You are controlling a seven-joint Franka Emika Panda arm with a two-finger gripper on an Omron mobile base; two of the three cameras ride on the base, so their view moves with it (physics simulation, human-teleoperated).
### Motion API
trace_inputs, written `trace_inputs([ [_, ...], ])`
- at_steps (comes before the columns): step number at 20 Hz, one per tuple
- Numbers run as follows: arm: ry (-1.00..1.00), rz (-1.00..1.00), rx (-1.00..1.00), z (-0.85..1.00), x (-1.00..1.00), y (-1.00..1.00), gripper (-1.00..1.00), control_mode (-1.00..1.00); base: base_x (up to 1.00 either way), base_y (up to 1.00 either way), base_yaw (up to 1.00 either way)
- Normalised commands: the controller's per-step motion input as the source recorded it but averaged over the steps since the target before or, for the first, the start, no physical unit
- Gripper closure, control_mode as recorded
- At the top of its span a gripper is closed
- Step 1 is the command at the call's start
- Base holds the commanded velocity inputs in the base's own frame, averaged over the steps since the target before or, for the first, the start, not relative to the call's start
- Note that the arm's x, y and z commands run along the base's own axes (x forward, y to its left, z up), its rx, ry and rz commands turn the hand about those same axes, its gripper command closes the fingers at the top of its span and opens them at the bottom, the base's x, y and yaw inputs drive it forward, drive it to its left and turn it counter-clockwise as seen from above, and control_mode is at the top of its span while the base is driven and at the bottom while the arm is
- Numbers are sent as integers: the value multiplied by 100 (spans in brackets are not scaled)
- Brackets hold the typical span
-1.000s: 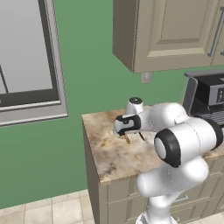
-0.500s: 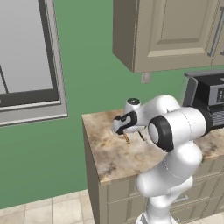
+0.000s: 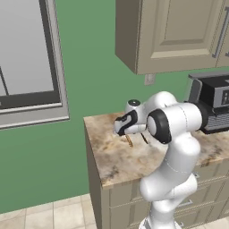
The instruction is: Organize the utensils by type. Pick up the wooden spoons from the counter and place them in the open cabinet. Then pick up the metallic utensils from the counter and place them in the open drawer.
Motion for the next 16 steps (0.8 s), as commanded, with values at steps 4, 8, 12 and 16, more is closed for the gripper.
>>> trace_inputs([
  [4, 0, 0, 0, -20, 6, 0, -100, -100, 0, 0, 0],
  [8, 0, 0, 0, -19, 11, 0, -100, -100, 0, 0, 0],
  [12, 0, 0, 0, -15, 9, 0, -100, -100, 0, 0, 0],
  [16, -3, 0, 0, -16, 0, 0, -100, -100, 0, 0, 0],
])
